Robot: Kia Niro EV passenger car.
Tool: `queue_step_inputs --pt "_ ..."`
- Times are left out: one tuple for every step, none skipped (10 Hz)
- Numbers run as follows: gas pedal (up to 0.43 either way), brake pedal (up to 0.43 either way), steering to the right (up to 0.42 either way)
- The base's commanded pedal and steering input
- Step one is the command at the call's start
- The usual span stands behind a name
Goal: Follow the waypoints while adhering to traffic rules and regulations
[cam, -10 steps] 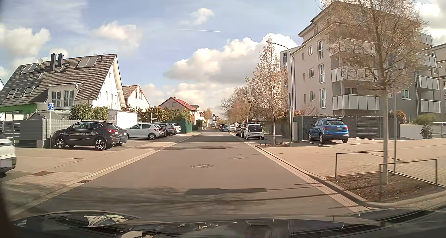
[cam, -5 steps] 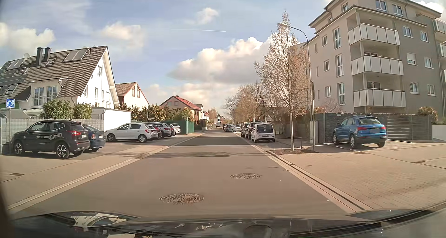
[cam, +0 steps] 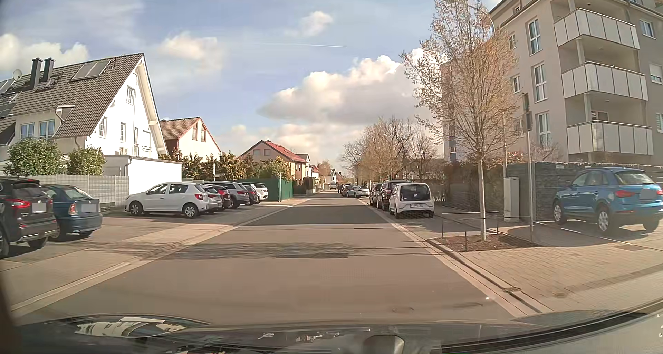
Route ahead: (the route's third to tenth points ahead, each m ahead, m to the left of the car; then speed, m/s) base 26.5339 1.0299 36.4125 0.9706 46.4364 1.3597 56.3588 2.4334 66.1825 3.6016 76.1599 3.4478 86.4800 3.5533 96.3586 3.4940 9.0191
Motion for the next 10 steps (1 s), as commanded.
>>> queue_step_inputs --pt "0.150 0.000 -0.023" --pt "0.150 0.000 -0.022" --pt "0.150 0.000 -0.021" --pt "0.150 0.000 -0.018" --pt "0.150 0.000 -0.012" --pt "0.150 0.000 -0.007" --pt "0.150 0.000 -0.001" --pt "0.138 0.000 0.001" --pt "0.138 0.000 0.004" --pt "0.138 0.000 0.006"
